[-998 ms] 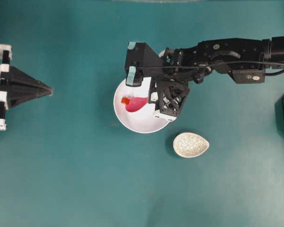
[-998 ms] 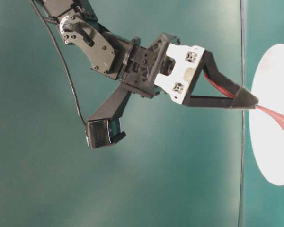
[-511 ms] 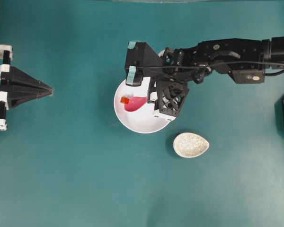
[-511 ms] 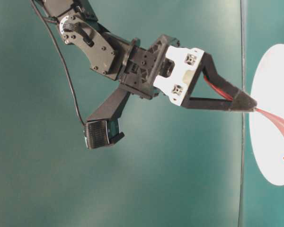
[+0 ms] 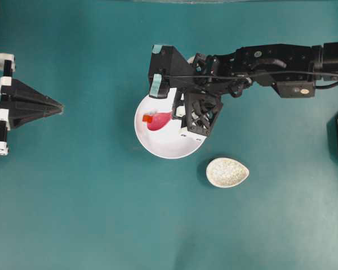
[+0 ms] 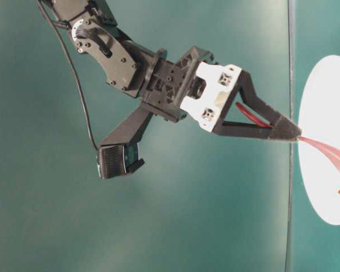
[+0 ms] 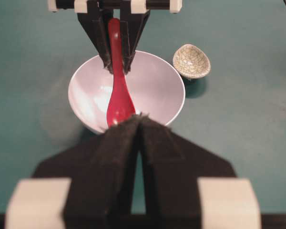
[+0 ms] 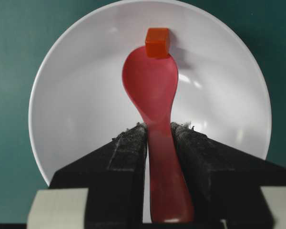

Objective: Grip the spoon and scoop the red block from the bowl with right arm.

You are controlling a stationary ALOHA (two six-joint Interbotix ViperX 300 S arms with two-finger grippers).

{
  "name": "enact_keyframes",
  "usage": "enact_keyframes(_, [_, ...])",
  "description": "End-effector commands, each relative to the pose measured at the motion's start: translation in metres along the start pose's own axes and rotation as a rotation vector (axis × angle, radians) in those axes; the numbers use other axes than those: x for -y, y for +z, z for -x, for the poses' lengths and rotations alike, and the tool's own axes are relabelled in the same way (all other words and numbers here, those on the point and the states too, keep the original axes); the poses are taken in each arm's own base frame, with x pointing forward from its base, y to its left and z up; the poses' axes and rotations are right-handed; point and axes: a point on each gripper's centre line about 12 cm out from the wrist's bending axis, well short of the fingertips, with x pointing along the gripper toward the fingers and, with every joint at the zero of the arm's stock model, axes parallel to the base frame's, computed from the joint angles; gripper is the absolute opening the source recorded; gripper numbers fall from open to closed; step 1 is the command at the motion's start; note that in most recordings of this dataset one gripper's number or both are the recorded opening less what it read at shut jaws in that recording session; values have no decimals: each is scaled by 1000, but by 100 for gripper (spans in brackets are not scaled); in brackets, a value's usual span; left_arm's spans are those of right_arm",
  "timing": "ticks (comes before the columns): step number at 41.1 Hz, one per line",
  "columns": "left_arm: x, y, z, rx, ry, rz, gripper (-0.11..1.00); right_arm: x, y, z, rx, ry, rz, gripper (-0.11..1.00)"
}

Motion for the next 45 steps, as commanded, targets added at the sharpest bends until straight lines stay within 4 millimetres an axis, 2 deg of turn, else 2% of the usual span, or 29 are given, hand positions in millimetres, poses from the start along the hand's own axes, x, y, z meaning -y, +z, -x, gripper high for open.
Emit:
enact_keyframes(1, [0, 7, -1, 20, 2, -1, 0, -2, 13, 18, 66, 0, 5, 25])
enact_keyframes(24, [0, 7, -1, 20, 2, 1, 0, -3, 15, 26, 87, 4, 2, 25])
enact_keyframes(35, [0, 8, -1, 20, 2, 2, 0, -1, 22, 28, 161, -2, -68, 25])
enact_keyframes(45, [0, 8, -1, 22, 2, 2, 0, 0, 12, 32, 175, -5, -94, 25])
